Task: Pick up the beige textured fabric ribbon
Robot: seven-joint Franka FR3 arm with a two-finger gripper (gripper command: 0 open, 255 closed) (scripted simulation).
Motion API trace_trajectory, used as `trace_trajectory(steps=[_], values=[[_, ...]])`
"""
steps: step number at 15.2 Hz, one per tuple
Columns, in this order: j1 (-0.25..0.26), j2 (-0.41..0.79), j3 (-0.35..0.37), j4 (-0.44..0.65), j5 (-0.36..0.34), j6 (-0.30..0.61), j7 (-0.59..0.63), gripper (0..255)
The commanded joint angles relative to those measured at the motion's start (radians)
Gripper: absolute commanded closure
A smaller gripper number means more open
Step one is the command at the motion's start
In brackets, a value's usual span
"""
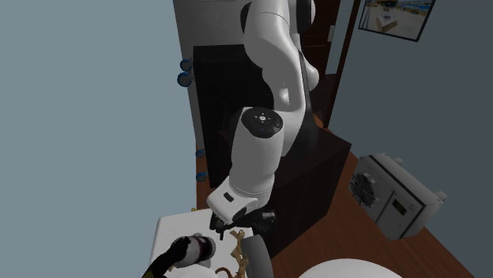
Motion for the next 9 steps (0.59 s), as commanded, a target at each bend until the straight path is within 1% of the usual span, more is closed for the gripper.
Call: trace_trajectory(steps=[1,2,4,5,9], values=[[0.004,0.018,-0.006,-0.001,-0.010,0.018,0.007,0],[0.007,0.031,-0.010,-0.004,-0.017,0.033,0.013,0],[0.007,0.031,-0.010,-0.004,-0.017,0.033,0.013,0],[0.008,0.033,-0.010,-0.001,-0.017,0.032,0.014,255],[0.007,0.032,-0.011,-0.004,-0.018,0.034,0.013,255]])
